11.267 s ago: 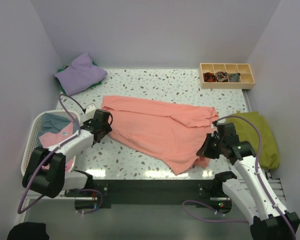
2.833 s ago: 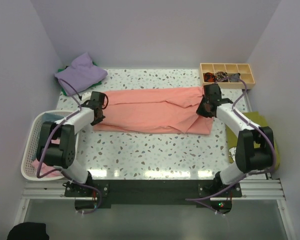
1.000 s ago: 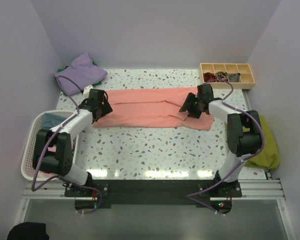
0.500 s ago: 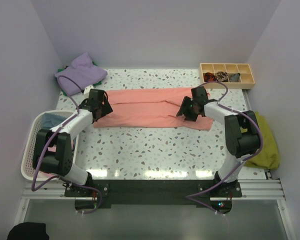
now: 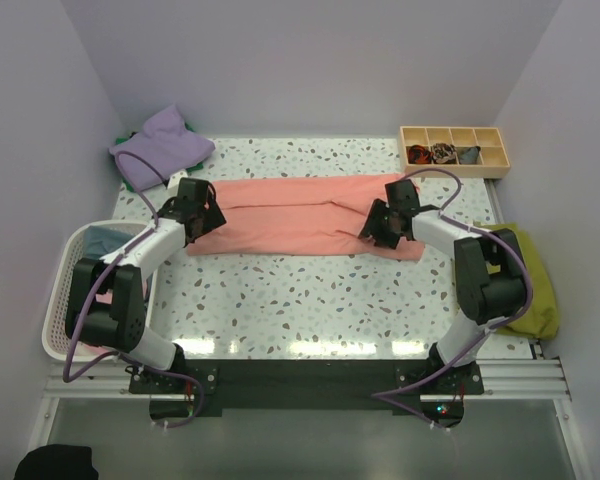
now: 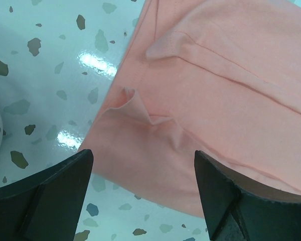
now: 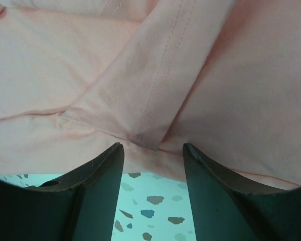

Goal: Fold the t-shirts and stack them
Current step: Fold the other side of the tshirt into a rectangle

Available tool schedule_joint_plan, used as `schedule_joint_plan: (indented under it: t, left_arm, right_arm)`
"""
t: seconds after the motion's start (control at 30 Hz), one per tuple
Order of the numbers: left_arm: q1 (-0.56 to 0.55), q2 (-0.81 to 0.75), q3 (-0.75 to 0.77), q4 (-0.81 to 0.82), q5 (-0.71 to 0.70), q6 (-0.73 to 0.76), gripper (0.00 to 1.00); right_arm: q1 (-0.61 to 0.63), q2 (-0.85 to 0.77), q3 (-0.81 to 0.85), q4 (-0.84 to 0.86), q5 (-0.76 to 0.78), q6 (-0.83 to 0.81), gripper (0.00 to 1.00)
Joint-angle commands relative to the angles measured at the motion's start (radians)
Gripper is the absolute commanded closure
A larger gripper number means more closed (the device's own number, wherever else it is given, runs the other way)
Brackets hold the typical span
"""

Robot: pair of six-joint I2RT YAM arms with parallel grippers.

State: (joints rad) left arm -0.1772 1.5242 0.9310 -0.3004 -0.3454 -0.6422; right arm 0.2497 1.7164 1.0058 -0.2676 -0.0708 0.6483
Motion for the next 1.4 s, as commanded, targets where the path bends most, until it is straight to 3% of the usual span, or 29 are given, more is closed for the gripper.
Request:
schedule_joint_plan:
  t: [0.0, 0.07, 0.23, 0.43, 0.47, 0.5, 0.8, 1.03, 1.1, 1.13, 1.2, 1.37]
  left_arm:
    - [-0.004, 0.004, 0.008, 0.030, -0.004, 0.021, 0.13]
    - [-0.004, 0.005, 0.006, 0.029, -0.006, 0.019, 0.13]
    - [-0.004, 0.010, 0.011, 0.027, -0.012, 0.021, 0.13]
    - [-0.004, 0.017, 0.015, 0.027, -0.009, 0.021, 0.13]
    - [-0.004, 0.017, 0.017, 0.029, -0.007, 0.021, 0.13]
    - [-0.004, 0.019, 0.015, 0.030, -0.003, 0.021, 0.13]
    - [-0.004, 0.028, 0.020, 0.030, 0.006, 0.026, 0.13]
    - [-0.004, 0.031, 0.023, 0.027, 0.005, 0.027, 0.13]
    - [-0.004, 0.030, 0.022, 0.027, 0.003, 0.027, 0.13]
    - [-0.004, 0.027, 0.023, 0.027, 0.003, 0.026, 0.13]
    - [-0.004, 0.024, 0.023, 0.026, 0.000, 0.026, 0.13]
    - [-0.005, -0.038, 0.014, 0.017, -0.061, 0.015, 0.13]
  right_arm:
    - [0.005, 0.040, 0.037, 0.054, -0.018, 0.008, 0.50]
    - [0.005, 0.055, 0.040, 0.074, -0.026, 0.010, 0.56]
    - [0.006, 0.051, 0.076, 0.077, -0.027, -0.007, 0.88]
    - [0.006, 0.002, 0.129, 0.024, 0.008, -0.045, 0.89]
    - [0.006, 0.003, 0.149, 0.015, 0.006, -0.056, 0.82]
    - [0.006, 0.011, 0.165, -0.001, 0.005, -0.061, 0.80]
    - [0.011, 0.061, 0.223, -0.013, -0.001, -0.073, 0.99]
    - [0.016, 0.211, 0.448, -0.053, -0.003, -0.119, 1.00]
    - [0.016, 0.268, 0.555, -0.087, -0.012, -0.130, 0.93]
    - [0.016, 0.328, 0.588, -0.105, -0.018, -0.133, 0.67]
    - [0.016, 0.371, 0.678, -0.140, -0.020, -0.157, 0.63]
    - [0.014, 0.289, 0.641, -0.099, 0.071, -0.206, 0.42]
